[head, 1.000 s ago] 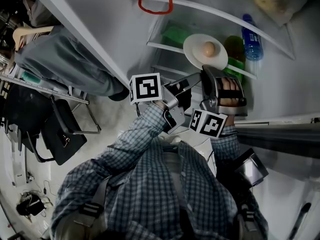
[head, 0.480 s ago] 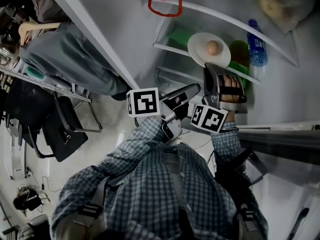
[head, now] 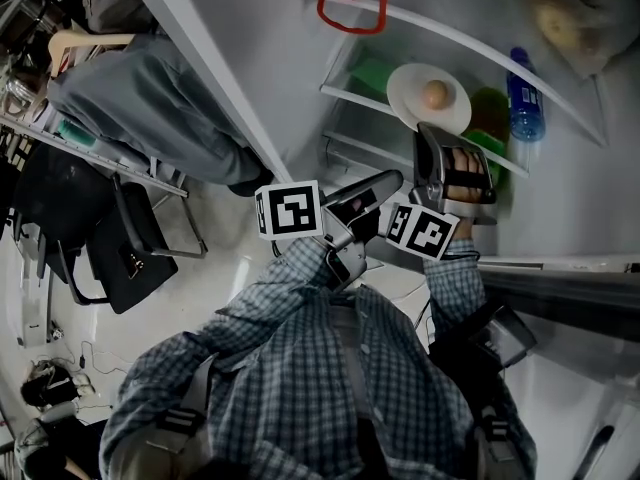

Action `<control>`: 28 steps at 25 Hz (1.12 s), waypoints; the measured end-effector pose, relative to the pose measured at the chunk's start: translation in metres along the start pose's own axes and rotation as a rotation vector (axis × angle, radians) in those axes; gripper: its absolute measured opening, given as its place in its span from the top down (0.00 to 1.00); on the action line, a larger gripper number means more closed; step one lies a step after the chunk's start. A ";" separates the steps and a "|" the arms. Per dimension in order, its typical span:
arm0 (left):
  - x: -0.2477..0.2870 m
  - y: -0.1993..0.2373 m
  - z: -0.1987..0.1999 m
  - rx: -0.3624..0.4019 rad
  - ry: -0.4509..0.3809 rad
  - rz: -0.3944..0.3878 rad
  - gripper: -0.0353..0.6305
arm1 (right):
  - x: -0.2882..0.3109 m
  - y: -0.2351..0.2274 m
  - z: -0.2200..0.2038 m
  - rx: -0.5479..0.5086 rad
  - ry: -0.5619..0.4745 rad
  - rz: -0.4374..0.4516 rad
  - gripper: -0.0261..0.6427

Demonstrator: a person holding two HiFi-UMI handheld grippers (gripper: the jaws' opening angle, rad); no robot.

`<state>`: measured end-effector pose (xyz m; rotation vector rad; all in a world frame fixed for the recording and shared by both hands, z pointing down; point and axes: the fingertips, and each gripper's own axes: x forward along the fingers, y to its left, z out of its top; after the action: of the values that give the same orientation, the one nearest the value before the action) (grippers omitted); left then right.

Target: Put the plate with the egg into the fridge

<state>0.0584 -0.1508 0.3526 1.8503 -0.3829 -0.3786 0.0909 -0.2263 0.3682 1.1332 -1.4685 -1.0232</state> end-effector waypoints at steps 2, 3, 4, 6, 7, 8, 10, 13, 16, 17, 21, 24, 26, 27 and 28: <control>-0.001 0.002 0.001 0.007 -0.002 0.007 0.85 | 0.002 0.001 0.000 0.020 -0.008 0.008 0.93; -0.002 0.002 0.001 0.010 -0.002 0.007 0.85 | 0.003 0.001 0.001 0.027 -0.011 0.013 0.93; -0.001 0.001 0.001 0.009 -0.003 0.003 0.85 | 0.004 0.001 0.000 0.030 -0.012 0.017 0.93; -0.001 0.000 0.000 0.015 -0.002 0.001 0.85 | 0.004 0.002 0.000 0.040 -0.015 0.020 0.93; -0.001 0.000 0.000 0.024 0.001 0.005 0.85 | 0.004 0.002 0.000 0.049 -0.019 0.018 0.93; -0.001 0.001 0.000 0.029 0.003 0.008 0.85 | 0.004 0.001 0.000 0.059 -0.023 0.015 0.93; -0.001 0.002 0.000 0.032 0.005 0.012 0.85 | 0.003 -0.001 0.001 0.076 -0.031 0.008 0.92; -0.003 0.004 -0.002 0.061 0.013 0.022 0.86 | 0.000 -0.002 0.002 0.105 -0.042 0.004 0.89; -0.003 0.006 -0.003 0.090 0.021 0.038 0.93 | -0.007 -0.004 0.003 0.131 -0.046 0.000 0.87; -0.003 0.006 -0.003 0.101 0.023 0.041 0.94 | -0.010 -0.005 0.003 0.136 -0.046 -0.002 0.87; -0.003 0.005 -0.001 0.221 0.035 0.057 0.94 | -0.019 -0.005 0.001 0.160 -0.046 -0.004 0.87; -0.001 0.006 0.001 0.311 0.050 0.083 0.94 | -0.022 -0.005 -0.003 0.160 -0.034 -0.005 0.87; 0.000 0.006 0.004 0.314 0.047 0.084 0.94 | -0.025 -0.005 -0.003 0.160 -0.030 -0.004 0.87; 0.001 0.006 0.005 0.309 0.043 0.078 0.94 | -0.026 -0.005 -0.002 0.169 -0.031 -0.001 0.86; 0.001 0.005 0.007 0.302 0.039 0.073 0.94 | -0.028 -0.005 -0.002 0.182 -0.033 0.003 0.85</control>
<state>0.0558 -0.1583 0.3557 2.1271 -0.5012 -0.2434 0.0959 -0.1999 0.3578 1.2464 -1.6151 -0.9243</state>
